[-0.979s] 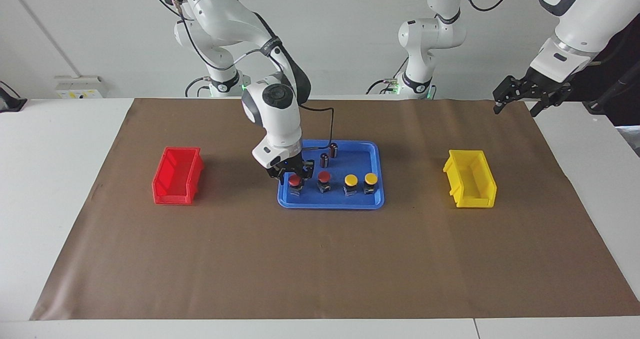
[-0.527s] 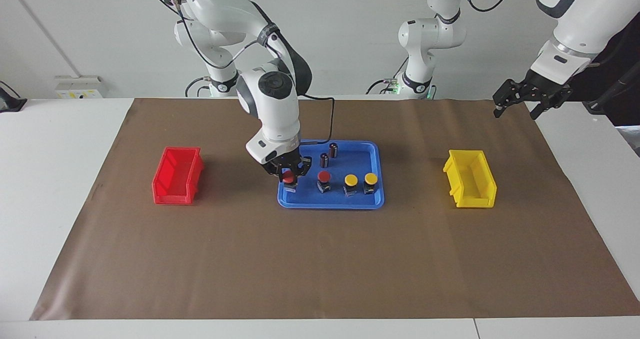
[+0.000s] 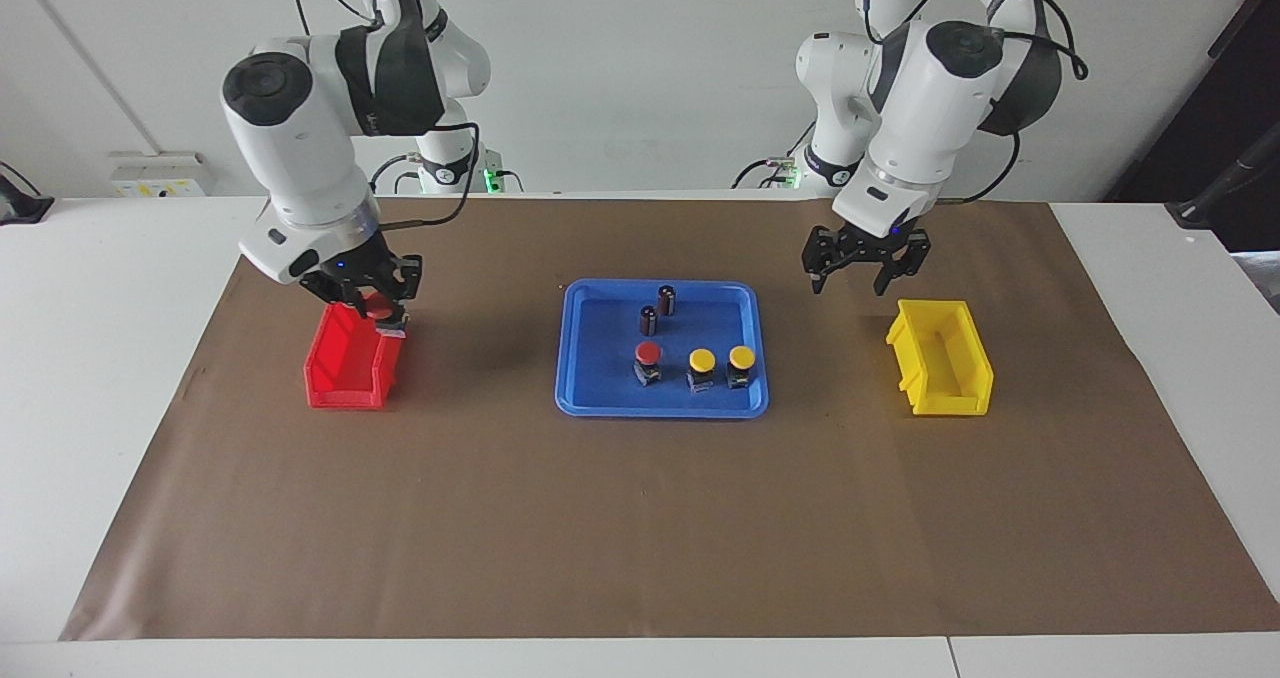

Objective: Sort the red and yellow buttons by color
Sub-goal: 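Carry the red button to the red bin while the left gripper reaches the tray, then grasp the yellow button nearest the yellow bin with the left gripper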

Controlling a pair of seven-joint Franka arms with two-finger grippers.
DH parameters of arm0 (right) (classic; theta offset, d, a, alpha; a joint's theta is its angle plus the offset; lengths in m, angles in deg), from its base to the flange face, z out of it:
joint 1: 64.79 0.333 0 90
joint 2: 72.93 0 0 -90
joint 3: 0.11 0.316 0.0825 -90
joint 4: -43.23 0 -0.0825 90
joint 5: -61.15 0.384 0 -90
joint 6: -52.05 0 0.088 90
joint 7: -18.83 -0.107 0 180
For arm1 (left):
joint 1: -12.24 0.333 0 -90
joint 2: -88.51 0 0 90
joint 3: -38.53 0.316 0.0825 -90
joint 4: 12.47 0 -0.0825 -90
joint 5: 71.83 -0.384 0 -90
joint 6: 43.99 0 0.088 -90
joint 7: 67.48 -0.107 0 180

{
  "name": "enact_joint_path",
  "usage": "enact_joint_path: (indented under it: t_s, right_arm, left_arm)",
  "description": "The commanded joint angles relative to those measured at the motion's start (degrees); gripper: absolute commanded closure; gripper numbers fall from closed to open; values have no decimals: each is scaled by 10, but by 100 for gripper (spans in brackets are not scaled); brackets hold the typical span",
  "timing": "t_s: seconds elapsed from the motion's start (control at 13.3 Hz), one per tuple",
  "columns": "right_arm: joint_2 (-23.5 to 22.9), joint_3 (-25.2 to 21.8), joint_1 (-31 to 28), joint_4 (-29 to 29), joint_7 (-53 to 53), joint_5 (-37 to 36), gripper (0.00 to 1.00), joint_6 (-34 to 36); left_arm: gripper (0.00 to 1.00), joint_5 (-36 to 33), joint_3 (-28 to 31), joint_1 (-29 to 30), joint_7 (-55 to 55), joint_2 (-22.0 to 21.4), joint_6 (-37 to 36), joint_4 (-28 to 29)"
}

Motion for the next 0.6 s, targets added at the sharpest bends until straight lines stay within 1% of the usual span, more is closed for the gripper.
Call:
enact_joint_path:
  t_s: [0.0, 0.15, 0.3, 0.53]
  right_arm:
    - [58, 7, -53, 114, 82, 23, 80, -83]
    - [83, 3, -63, 179, 111, 23, 80, -137]
    - [95, 3, -79, 213, 147, 23, 80, -175]
    - [106, -2, -80, 270, 147, 24, 80, -240]
  left_arm:
    - [20, -3, 8, -32, 27, 51, 47, 1]
    - [23, -2, 8, -41, 27, 79, 73, 2]
    - [25, 2, 8, -55, 33, 93, 83, 2]
    - [25, 12, 7, -64, 37, 112, 112, 4]
